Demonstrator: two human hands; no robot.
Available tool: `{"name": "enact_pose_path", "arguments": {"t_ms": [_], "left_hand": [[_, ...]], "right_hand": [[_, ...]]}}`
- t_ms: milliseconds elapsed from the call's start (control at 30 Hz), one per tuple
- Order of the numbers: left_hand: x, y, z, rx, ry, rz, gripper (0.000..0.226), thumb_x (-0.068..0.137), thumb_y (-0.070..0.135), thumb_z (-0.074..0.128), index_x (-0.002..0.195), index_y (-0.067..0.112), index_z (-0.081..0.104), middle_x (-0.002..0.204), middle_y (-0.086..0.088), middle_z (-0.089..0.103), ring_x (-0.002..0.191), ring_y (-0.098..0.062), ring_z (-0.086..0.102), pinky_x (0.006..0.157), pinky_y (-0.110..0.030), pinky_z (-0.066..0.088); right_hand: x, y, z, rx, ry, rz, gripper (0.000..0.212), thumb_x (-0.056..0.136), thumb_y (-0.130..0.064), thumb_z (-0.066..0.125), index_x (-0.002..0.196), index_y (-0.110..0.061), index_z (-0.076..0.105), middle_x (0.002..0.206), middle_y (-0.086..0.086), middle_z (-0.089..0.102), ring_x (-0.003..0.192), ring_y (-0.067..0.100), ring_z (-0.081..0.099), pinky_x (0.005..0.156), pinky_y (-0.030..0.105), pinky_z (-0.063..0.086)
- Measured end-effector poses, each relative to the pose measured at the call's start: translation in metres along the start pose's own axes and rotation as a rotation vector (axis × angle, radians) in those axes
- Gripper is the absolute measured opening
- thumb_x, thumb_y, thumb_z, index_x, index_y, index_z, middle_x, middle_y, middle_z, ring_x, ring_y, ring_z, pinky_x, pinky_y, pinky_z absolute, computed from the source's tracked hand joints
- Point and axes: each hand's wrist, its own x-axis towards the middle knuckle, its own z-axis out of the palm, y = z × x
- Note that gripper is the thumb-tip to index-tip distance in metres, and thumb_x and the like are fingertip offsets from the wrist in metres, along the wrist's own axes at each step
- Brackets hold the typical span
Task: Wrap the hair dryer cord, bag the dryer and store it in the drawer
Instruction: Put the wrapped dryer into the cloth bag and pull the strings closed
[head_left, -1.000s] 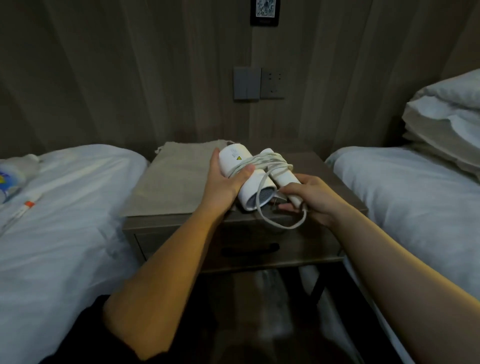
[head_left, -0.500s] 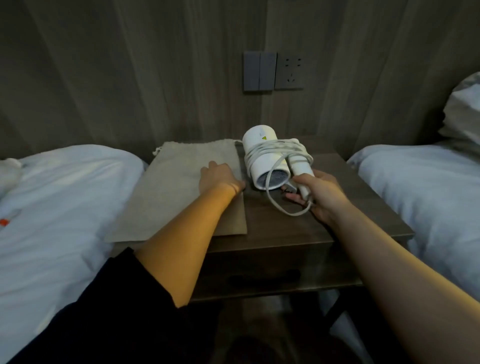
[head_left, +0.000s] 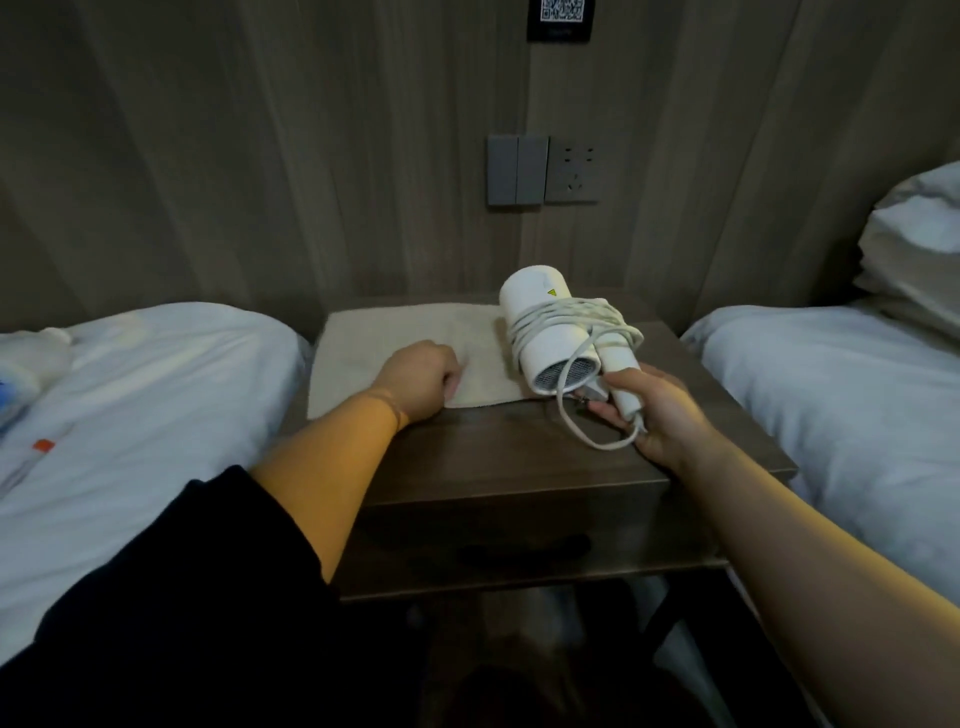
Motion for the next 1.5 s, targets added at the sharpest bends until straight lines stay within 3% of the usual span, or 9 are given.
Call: {"name": "enact_pose_path", "arguments": {"t_ms": [200,300,400,567,700,833,933,1167,1500], "left_hand": [[-0.012,0.037,-0.003,0.176,0.150,-0.097,0.033,0.092,0.026,0.038,0.113,0.014,0.060,0.117,-0.013,0.061,0.109,-0.030,0.050,0.093,-0.037,0.036],[-0.018,0.058,0.009,-0.003,0.006,-0.055,0.040,0.095,0.028,0.036,0.132,0.020,0.050,0.137,-0.010,0.051,0.125,-0.029,0.042,0.103,-0.039,0.038],[-0.030,0.062,0.011,-0.087,-0.031,-0.072,0.038,0.095,0.032,0.036,0.119,0.016,0.061,0.130,-0.009,0.056,0.118,-0.029,0.050,0.098,-0.038,0.043],[-0.053,0.059,-0.006,-0.011,0.018,-0.226,0.057,0.092,0.056,0.032,0.079,0.013,0.068,0.079,-0.006,0.065,0.084,-0.025,0.061,0.075,-0.033,0.046],[-0.069,0.063,-0.010,0.250,-0.034,-0.234,0.062,0.079,0.076,0.033,0.089,0.019,0.056,0.085,-0.002,0.055,0.085,-0.023,0.054,0.071,-0.032,0.040],[-0.083,0.055,0.002,0.117,0.011,-0.087,0.044,0.085,0.053,0.052,0.114,0.019,0.057,0.115,-0.007,0.059,0.104,-0.026,0.055,0.081,-0.035,0.045],[-0.090,0.053,0.006,-0.062,0.124,-0.121,0.030,0.088,0.042,0.052,0.094,0.016,0.066,0.097,-0.006,0.065,0.091,-0.024,0.059,0.074,-0.032,0.044],[-0.087,0.061,0.003,-0.648,0.222,-0.305,0.039,0.084,0.035,0.062,0.060,0.003,0.064,0.063,-0.016,0.060,0.062,-0.027,0.055,0.067,-0.034,0.046],[-0.089,0.063,-0.011,-0.872,0.270,-0.419,0.019,0.082,0.023,0.068,0.068,0.009,0.066,0.064,-0.005,0.058,0.059,-0.014,0.051,0.060,-0.025,0.039]], "right_hand": [[-0.008,-0.001,0.001,0.054,0.022,0.002,0.013,0.089,0.006,0.047,0.089,-0.002,0.057,0.087,0.016,0.062,0.060,0.019,0.070,0.047,0.022,0.055],[-0.010,-0.001,-0.001,0.073,0.042,0.017,0.020,0.089,0.005,0.048,0.108,0.002,0.053,0.093,0.018,0.061,0.076,0.025,0.066,0.047,0.022,0.055],[-0.017,-0.002,-0.005,0.095,0.054,0.034,0.024,0.089,0.004,0.049,0.113,0.001,0.050,0.096,0.020,0.061,0.075,0.027,0.067,0.045,0.023,0.054],[-0.034,-0.003,-0.010,0.035,0.090,0.042,0.009,0.087,0.005,0.051,0.095,0.002,0.054,0.091,0.020,0.060,0.078,0.028,0.064,0.050,0.027,0.059],[-0.053,-0.002,-0.014,-0.032,0.078,0.038,0.010,0.086,0.007,0.050,0.085,-0.002,0.054,0.088,0.019,0.060,0.077,0.028,0.064,0.059,0.029,0.059],[-0.074,0.003,-0.024,-0.061,0.056,0.045,0.020,0.085,0.007,0.052,0.104,0.002,0.055,0.095,0.020,0.062,0.077,0.025,0.066,0.058,0.028,0.060],[-0.086,0.008,-0.029,-0.038,0.017,0.043,0.027,0.083,0.007,0.053,0.110,0.002,0.054,0.095,0.019,0.064,0.069,0.021,0.071,0.055,0.026,0.058],[-0.099,0.012,-0.027,-0.103,-0.072,0.060,0.026,0.084,0.004,0.052,0.109,-0.002,0.059,0.095,0.014,0.065,0.075,0.018,0.069,0.058,0.024,0.058],[-0.110,0.010,-0.031,-0.224,-0.066,-0.031,0.021,0.083,0.007,0.054,0.093,-0.009,0.064,0.093,0.013,0.065,0.080,0.021,0.066,0.053,0.022,0.057]]}}
